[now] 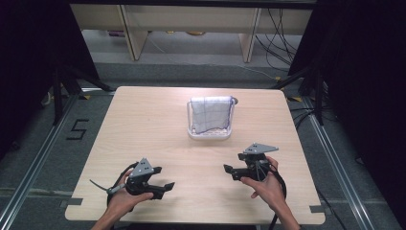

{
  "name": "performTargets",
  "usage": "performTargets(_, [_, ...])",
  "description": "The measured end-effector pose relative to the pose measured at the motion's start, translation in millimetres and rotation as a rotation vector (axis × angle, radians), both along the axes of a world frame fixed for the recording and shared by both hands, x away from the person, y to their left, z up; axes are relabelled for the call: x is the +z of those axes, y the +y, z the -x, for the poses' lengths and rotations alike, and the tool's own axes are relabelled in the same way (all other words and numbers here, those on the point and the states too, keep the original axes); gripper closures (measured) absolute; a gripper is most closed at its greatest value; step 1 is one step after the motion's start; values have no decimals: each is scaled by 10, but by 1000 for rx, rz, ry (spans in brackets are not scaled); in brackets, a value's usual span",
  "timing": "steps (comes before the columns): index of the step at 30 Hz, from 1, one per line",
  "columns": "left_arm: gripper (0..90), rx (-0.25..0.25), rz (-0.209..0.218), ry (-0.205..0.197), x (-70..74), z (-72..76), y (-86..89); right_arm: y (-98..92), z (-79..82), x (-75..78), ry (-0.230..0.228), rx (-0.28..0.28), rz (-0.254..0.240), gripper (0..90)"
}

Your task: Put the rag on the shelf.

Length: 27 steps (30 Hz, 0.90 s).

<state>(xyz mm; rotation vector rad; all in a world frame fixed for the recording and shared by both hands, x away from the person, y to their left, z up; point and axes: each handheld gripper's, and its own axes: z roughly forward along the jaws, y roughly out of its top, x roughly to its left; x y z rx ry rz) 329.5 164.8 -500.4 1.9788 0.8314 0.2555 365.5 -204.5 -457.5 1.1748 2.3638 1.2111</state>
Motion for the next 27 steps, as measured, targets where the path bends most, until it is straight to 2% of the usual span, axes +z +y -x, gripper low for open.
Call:
performTargets(2, [213, -3, -9, 0, -5, 38, -4, 20, 64, -29, 19, -4, -9, 245])
performTargets(3, [212, -10, -8, -5, -12, 52, -7, 15, 75, -48, -3, 3, 1, 238])
performTargets(5, [210, -17, -9, -11, -21, 77, -17, 27, 114, -87, 2, 20, -6, 226])
performTargets(6, [209, -17, -29, -7, -14, 94, -16, 37, 140, -103, 14, 21, -8, 221])
performTargets(7, [207, -22, -16, -10, -24, 101, -27, 45, 161, -120, 12, 23, -2, 216])
performTargets(9, [202, -19, -31, -11, -23, 123, -28, 59, 201, -146, 26, 30, 13, 207])
performTargets(10, [200, -23, -32, -9, -24, 128, -26, 61, 219, -158, 19, 27, 19, 204])
performTargets(12, [198, -25, -32, -10, -34, 149, -23, 71, 258, -180, 32, 17, 15, 197])
performTargets(13, [194, -18, -28, -11, -38, 159, -33, 60, 263, -198, 26, 31, 17, 195])
performTargets(14, [192, -38, -37, -15, -42, 160, -26, 55, 276, -203, 23, 27, 27, 193])
performTargets(15, [188, -43, -48, -3, -37, 171, -27, 51, 292, -215, 23, 27, 32, 188])
performTargets(17, [182, -50, -51, -21, -53, 189, -40, 40, 325, -236, 33, 28, 38, 179])
performTargets(18, [177, -63, -59, -14, -53, 194, -42, 33, 342, -248, 34, 29, 43, 175])
performTargets(21, [150, -63, -60, -15, -75, 226, -65, 14, 399, -277, 52, 30, 46, 171])
performTargets(25, [151, -83, -86, 1, -75, 261, -73, -18, 454, -317, 50, 37, 57, 168])
performTargets(26, [151, -91, -102, -14, -76, 266, -71, -23, 477, -316, 63, 27, 56, 167])
performTargets(27, [151, -84, -94, -6, -84, 280, -81, -30, 493, -320, 69, 26, 59, 167])
